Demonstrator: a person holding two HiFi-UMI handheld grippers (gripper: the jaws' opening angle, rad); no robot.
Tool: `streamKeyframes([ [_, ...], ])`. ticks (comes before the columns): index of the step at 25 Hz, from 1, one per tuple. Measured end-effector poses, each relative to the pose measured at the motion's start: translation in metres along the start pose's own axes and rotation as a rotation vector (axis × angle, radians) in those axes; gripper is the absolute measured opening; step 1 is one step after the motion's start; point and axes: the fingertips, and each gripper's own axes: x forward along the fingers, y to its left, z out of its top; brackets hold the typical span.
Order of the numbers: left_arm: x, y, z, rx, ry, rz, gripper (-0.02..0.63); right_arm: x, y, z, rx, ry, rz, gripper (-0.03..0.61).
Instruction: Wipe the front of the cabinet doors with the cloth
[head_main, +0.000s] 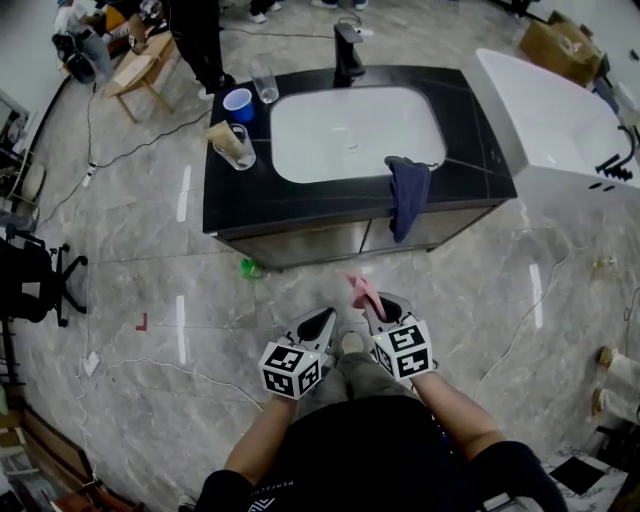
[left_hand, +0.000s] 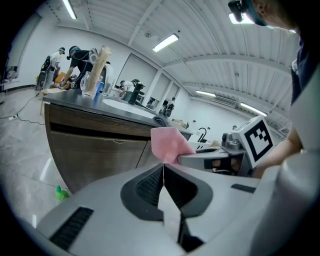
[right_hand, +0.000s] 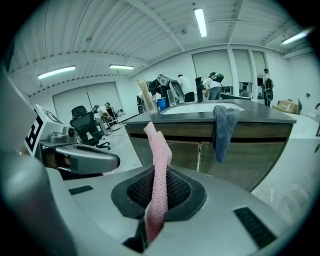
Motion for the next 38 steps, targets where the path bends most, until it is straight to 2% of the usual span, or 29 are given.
streamKeyframes([
  [4, -0.01, -0.004, -0.004, 0.003, -0.011, -0.018, 0.011, -0.002, 0.012, -0.001, -0.004, -0.004, -0.009, 0.041],
  [15, -0.046, 0.001, -0.013, -0.017, -0.039, -0.006, 0.011, -0.016, 0.044, -0.005, 0.006, -0.013, -0.032, 0.041],
  [22, -0.053, -0.006, -0.023, 0.007, -0.047, -0.036, 0.011, -0.033, 0.051, -0.016, 0.012, -0.027, -0.072, 0.041],
  [28, -0.05, -0.017, -0.028, 0.031, -0.038, -0.051, 0.011, -0.044, 0.043, -0.025, 0.019, -0.045, -0.099, 0.041],
  [38, -0.006, -0.045, -0.022, 0.049, -0.036, -0.032, 0.011, -0.049, -0.004, -0.027, 0.017, -0.068, -0.067, 0.041],
])
